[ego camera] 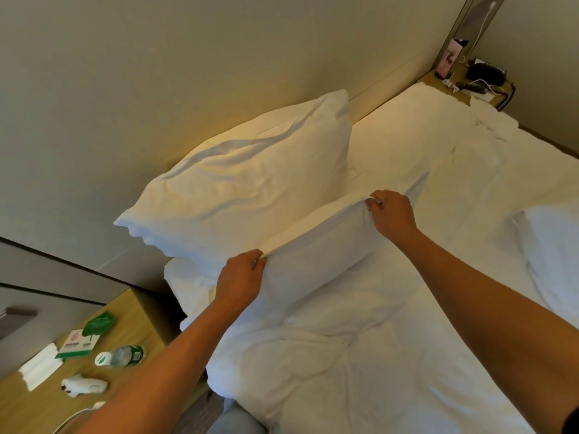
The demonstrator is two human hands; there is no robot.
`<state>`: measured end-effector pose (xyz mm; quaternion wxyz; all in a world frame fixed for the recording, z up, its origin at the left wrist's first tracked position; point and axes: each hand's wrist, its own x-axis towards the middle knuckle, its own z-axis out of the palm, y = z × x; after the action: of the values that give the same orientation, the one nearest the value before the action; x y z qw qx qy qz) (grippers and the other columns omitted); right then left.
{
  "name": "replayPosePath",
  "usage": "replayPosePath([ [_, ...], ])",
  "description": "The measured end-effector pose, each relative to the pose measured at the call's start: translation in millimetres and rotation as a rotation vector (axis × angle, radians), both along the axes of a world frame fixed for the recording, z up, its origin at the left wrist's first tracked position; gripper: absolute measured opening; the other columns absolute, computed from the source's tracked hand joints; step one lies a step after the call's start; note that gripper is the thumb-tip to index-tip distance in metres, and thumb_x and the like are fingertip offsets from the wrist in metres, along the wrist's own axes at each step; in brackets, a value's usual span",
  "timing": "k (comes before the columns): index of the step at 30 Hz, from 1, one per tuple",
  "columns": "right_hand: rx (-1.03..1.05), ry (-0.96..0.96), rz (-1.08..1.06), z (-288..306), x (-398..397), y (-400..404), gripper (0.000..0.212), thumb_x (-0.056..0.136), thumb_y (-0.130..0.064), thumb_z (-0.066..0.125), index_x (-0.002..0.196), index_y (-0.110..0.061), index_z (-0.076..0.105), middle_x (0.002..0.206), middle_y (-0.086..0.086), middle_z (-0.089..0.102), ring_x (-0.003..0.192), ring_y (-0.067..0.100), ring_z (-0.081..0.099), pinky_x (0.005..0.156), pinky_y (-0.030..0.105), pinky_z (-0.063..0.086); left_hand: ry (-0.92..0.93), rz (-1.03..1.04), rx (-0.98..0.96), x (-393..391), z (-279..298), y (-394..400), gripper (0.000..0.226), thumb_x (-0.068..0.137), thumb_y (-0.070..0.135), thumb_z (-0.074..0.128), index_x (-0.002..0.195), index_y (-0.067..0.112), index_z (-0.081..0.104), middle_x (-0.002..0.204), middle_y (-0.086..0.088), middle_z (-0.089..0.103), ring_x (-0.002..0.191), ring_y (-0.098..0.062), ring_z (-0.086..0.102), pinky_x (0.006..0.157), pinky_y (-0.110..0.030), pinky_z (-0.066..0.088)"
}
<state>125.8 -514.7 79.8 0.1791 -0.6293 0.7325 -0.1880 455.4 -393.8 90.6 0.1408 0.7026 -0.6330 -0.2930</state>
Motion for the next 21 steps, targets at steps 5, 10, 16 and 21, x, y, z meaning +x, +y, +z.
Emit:
replayPosePath([
  [5,-0.006,-0.009,-0.118,-21,-29,21,0.028,0.106,-0.025,0.053,0.103,-0.008,0.075,0.103,0.015,0.075,0.097,0.036,0.069,0.078,0.031,0.044,0.029,-0.08,0.019,-30,-10,12,0.024,0.106,0.031,0.047,0.089,0.028,0.064,0.082,0.006,0.063,0.076,-0.02,0.061,0.068,-0.029,0.04],
  [10,-0.089,-0.008,-0.171,-8,-51,28,0.034,0.108,-0.029,0.052,0.118,-0.006,0.074,0.119,0.015,0.074,0.108,0.036,0.068,0.092,0.036,0.05,0.081,-0.087,0.041,-46,3,9,0.026,0.105,0.034,0.049,0.097,0.022,0.07,0.081,0.004,0.065,0.076,-0.023,0.067,0.071,-0.033,0.051],
  [16,-0.078,-0.034,-0.113,-4,-28,-6,0.035,0.108,-0.029,0.051,0.124,-0.006,0.072,0.121,0.017,0.073,0.11,0.035,0.068,0.093,0.033,0.049,0.148,-0.003,0.088,-28,6,-12,0.024,0.104,0.03,0.051,0.093,0.021,0.07,0.081,0.0,0.066,0.073,-0.026,0.069,0.071,-0.044,0.06],
  [21,-0.023,-0.013,-0.075,-25,12,-42,0.035,0.108,-0.027,0.049,0.122,-0.006,0.073,0.122,0.018,0.072,0.111,0.037,0.066,0.096,0.039,0.05,0.091,0.092,0.054,0,-10,-45,0.028,0.106,0.027,0.048,0.092,0.016,0.07,0.078,-0.005,0.066,0.078,-0.031,0.069,0.074,-0.039,0.057],
])
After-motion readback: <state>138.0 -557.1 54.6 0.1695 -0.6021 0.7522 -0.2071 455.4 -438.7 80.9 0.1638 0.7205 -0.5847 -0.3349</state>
